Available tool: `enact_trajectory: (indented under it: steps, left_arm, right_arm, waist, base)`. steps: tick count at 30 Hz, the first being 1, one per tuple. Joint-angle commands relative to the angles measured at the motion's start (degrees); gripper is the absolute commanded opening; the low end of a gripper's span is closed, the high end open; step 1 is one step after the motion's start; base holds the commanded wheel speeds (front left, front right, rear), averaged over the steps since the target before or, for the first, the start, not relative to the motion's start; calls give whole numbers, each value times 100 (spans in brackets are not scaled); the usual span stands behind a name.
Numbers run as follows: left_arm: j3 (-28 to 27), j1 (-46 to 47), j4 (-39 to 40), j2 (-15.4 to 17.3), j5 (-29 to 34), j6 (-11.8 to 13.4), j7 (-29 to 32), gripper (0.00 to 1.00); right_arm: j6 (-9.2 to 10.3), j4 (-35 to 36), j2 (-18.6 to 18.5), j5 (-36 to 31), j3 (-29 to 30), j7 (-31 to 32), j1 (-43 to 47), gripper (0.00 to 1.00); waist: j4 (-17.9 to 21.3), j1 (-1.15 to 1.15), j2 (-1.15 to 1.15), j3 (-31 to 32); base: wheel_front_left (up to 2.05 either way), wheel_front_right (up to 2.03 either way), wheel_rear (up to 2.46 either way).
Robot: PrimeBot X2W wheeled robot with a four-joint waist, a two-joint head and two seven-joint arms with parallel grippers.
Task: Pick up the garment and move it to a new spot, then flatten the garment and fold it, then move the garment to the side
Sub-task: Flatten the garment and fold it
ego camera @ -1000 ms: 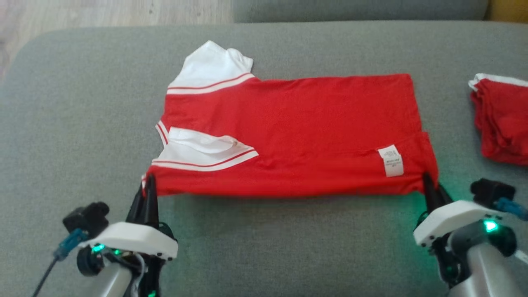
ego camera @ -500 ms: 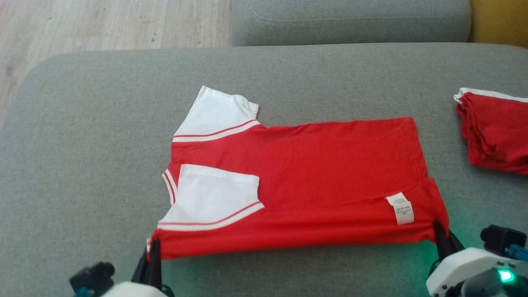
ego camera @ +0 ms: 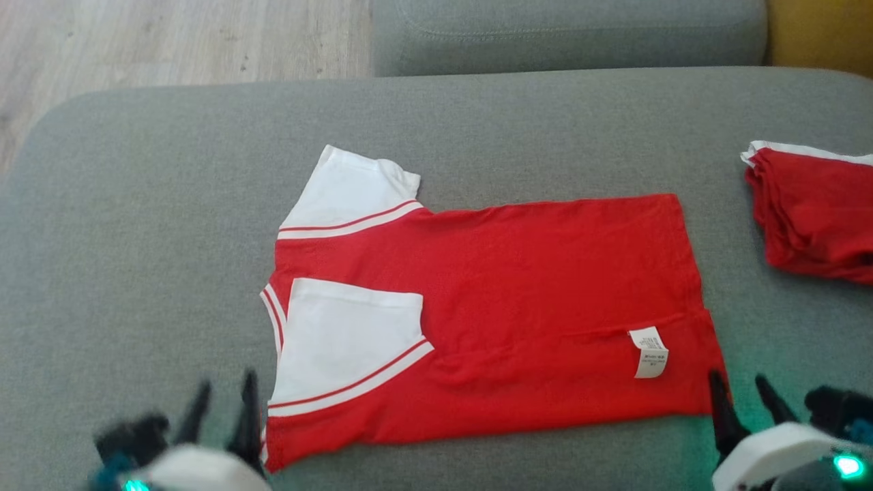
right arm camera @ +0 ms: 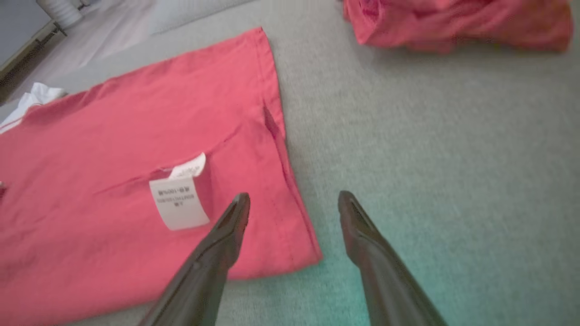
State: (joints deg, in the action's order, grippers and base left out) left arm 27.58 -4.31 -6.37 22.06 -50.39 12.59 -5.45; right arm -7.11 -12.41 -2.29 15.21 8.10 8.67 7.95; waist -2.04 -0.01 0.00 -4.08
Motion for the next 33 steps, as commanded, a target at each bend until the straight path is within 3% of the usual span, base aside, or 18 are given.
enact_trajectory:
  steps: [1,5,9,18,25,33]
  left_arm:
    - [-305,576,283,249,110,-2,24,100]
    - [-334,1471,666,782,421,-84,511,100]
    - [-229,2681,877,1241,672,-347,1313,100]
    - [-93,4583,-309,1858,677,-1078,2771,100]
    - [-24,5058,-1075,1996,707,-1317,3067,100]
    - [25,5170,-1541,2016,708,-1354,3164,100]
  right_arm:
    - [-37,310,-59,-61,-98,-82,-239,100]
    - [-37,750,-59,-144,-126,-71,-526,100]
    - [-37,1168,-59,-222,-300,48,-872,100]
    - [-37,1580,-59,-295,-1001,200,-1779,100]
    - [-37,1519,-59,-264,-1347,66,-2250,100]
    - [-37,1401,-59,-207,-1397,-113,-2368,100]
  waist:
    - [31,1,0,-49]
    - [128,1,0,-228]
    - [280,1,0,-521]
    - [1084,1,0,-1378]
    - [1586,1,0,-1992]
    - [1744,1,0,-2260]
  base:
    - [0,0,0]
    - [0,0,0]
    - [0,0,0]
    - [0,0,0]
    - [0,0,0]
    - [0,0,0]
